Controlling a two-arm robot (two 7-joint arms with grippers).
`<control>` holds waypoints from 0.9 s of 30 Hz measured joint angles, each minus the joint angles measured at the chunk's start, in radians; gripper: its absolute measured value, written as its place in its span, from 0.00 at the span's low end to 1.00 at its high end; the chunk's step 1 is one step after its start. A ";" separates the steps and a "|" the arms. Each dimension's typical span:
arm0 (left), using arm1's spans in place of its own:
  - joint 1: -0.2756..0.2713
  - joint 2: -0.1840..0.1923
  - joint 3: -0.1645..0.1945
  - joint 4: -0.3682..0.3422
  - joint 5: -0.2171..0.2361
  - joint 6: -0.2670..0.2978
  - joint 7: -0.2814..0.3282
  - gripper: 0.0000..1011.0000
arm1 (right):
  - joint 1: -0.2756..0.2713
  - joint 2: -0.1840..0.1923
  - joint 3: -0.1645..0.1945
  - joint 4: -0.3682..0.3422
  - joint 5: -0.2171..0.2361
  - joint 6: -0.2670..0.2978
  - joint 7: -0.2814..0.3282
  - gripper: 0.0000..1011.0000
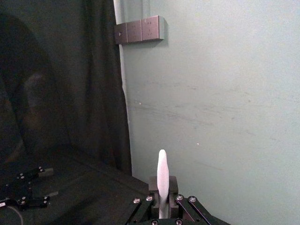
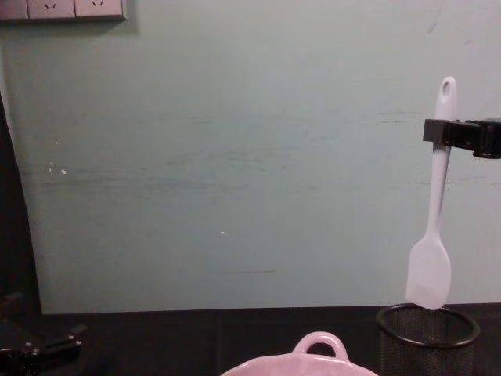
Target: Use the one hand to pick up the spoon and stir the clear water in the bowl.
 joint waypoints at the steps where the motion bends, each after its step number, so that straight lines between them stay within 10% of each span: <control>1: 0.000 0.000 0.000 0.000 0.000 0.000 0.000 0.99 | 0.000 0.000 0.000 0.000 0.000 0.000 0.000 0.11; 27: 0.000 0.000 0.000 0.000 0.000 0.000 0.000 0.99 | -0.010 -0.002 0.004 -0.008 0.000 -0.006 0.007 0.11</control>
